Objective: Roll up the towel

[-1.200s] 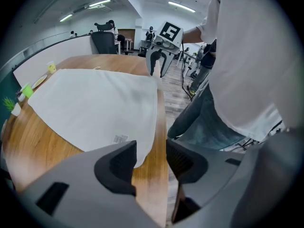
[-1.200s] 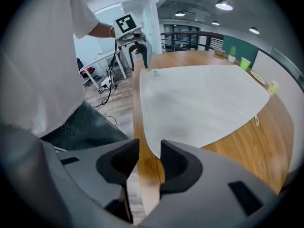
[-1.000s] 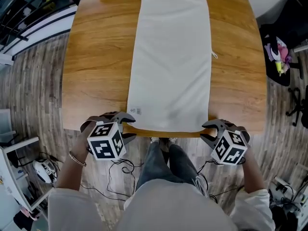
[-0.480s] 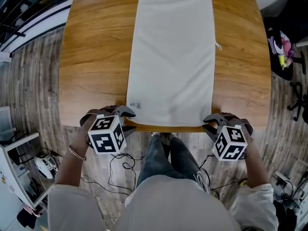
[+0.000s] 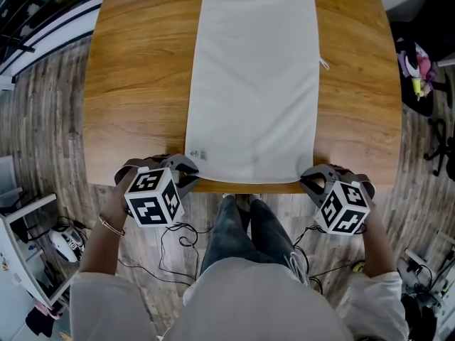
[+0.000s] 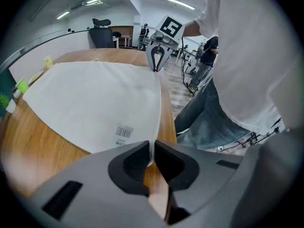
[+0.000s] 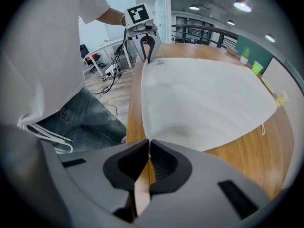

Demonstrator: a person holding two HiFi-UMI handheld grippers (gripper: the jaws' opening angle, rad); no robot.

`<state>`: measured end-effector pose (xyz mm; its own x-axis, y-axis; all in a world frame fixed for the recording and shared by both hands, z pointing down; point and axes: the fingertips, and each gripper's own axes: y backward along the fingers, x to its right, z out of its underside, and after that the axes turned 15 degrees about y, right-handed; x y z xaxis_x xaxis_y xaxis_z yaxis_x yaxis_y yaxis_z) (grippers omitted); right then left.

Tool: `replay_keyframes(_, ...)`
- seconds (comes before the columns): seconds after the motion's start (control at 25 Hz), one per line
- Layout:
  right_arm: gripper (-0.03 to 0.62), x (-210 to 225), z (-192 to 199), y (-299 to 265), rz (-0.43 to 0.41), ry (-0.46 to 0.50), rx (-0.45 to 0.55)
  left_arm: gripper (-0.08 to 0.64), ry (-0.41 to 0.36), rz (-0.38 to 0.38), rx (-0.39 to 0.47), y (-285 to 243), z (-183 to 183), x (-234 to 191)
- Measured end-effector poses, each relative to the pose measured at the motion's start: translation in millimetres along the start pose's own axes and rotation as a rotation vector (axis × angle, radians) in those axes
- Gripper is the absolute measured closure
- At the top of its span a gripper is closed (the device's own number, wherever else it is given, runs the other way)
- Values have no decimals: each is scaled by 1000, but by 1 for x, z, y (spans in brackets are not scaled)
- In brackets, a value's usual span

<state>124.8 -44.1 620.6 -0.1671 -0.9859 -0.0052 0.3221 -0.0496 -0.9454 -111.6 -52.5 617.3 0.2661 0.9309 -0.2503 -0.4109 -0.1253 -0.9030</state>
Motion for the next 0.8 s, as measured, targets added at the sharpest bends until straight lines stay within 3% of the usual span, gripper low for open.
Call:
replay_keyframes(0.2,581,-13,2,1,-22,-55,23,538,48,4,40,1,-1,8)
replay_keyframes(0.56,581,-57,-9,19,-111,-183,93,540,115,101,49,7,8,60)
replay_keyframes(0.8,583,-46,-19,50,-62,-270,189,540,130,56,139,40,-11,53)
